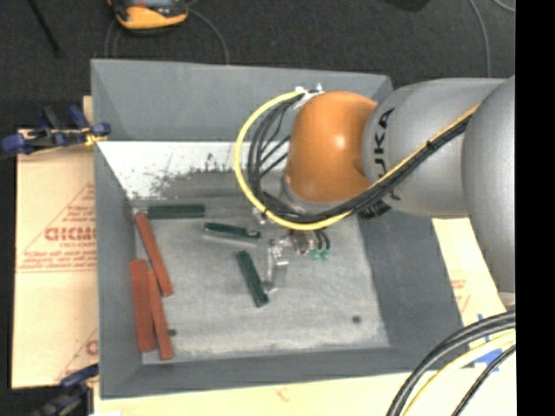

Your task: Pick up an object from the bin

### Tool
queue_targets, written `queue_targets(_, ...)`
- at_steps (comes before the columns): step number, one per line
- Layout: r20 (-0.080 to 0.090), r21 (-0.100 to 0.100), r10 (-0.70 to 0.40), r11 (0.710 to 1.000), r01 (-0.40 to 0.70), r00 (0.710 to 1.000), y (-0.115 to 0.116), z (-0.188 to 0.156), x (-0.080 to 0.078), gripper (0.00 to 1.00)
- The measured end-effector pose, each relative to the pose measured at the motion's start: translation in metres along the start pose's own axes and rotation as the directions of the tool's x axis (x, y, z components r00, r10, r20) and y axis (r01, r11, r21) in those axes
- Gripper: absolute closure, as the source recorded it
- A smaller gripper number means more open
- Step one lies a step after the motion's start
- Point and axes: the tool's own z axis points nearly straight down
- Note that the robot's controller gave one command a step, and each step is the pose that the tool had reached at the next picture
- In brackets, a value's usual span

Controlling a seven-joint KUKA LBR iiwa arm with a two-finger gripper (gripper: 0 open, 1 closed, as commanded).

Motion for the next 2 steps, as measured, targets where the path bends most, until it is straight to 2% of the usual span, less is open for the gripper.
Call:
queue_targets(1,0.0,-0.007,0.086,0.996,-0.086,0.996,0.019,0.035,-0.02,0.0)
queue_targets(2,-0.001,0.001,0.301,0.954,-0.301,0.954,0.024,0.074,-0.032,0.0)
